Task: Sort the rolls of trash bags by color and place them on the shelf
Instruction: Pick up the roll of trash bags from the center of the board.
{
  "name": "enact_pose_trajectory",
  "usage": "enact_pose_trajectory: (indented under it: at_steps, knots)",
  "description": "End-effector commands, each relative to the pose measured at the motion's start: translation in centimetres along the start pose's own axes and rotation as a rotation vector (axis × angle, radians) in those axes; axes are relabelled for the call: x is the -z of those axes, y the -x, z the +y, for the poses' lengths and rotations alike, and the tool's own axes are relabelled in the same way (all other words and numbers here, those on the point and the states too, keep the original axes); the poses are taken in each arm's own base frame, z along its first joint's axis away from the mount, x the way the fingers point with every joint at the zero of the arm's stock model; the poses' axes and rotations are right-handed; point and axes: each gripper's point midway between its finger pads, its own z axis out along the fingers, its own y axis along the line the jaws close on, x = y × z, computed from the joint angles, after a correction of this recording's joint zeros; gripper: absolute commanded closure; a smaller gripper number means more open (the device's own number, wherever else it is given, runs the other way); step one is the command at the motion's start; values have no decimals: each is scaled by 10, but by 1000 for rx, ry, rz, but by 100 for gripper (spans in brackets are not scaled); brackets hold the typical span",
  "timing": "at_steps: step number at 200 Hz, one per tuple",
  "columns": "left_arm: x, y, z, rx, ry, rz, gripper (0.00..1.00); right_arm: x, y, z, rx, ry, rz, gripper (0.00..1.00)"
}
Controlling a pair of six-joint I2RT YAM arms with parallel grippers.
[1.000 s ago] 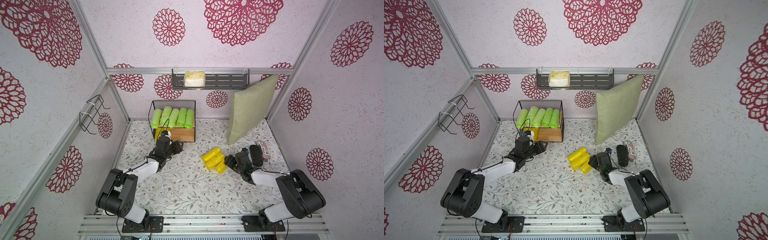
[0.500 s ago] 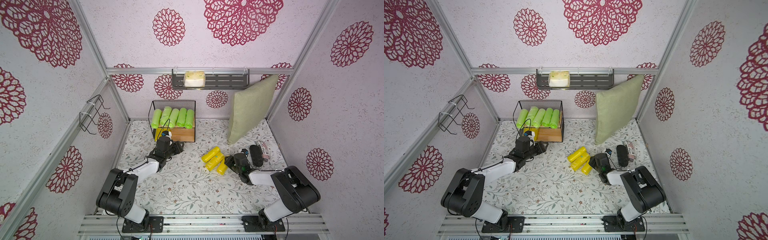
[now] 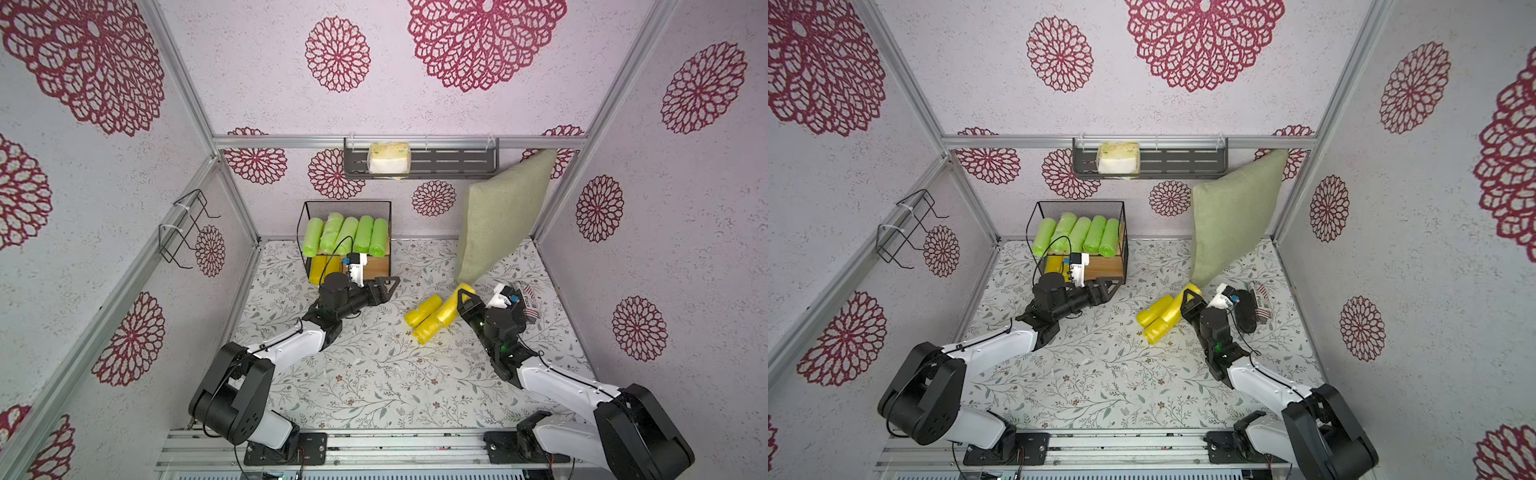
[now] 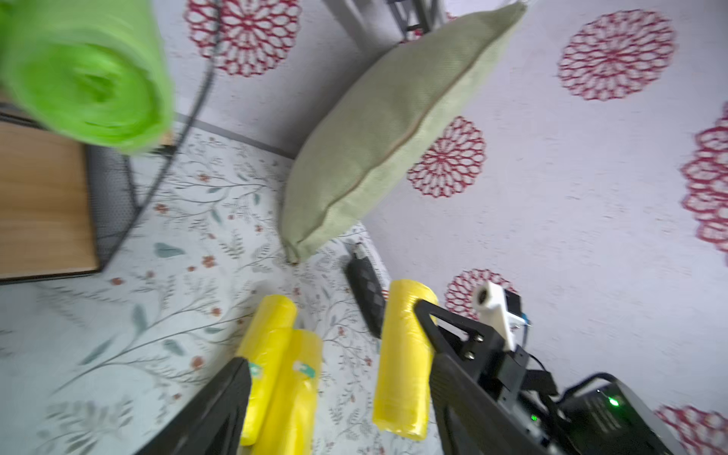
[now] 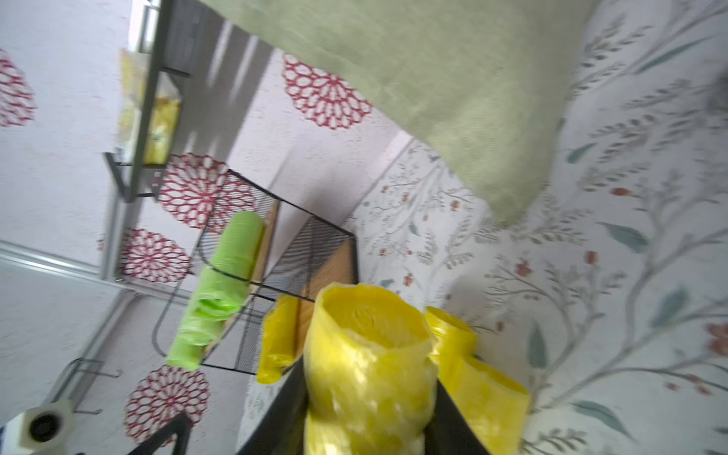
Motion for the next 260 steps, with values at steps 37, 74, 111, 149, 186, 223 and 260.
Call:
enact_pose_trajectory:
  at_steps: [37,74,111,149,186,223,260]
  knots:
    - [-12,-4,-66,21,-253,62,15,-7,29,114,-207,361,-67,61]
    - [-18,-7,-74,29,-265,73,13,-10,27,131,-248,414,-63,61]
    - [-27,-11,-65,45,-236,88,13,-10,26,146,-270,465,-49,61]
    - [-35,-14,-74,59,-285,118,13,-11,24,149,-280,480,-39,61]
    - [-41,-17,-80,91,-327,149,22,-13,22,150,-289,489,-34,61]
    - [-44,-18,-81,98,-339,171,37,-15,20,148,-286,484,-33,62]
    - [-46,-21,-73,84,-318,201,59,-17,20,139,-262,454,-50,61]
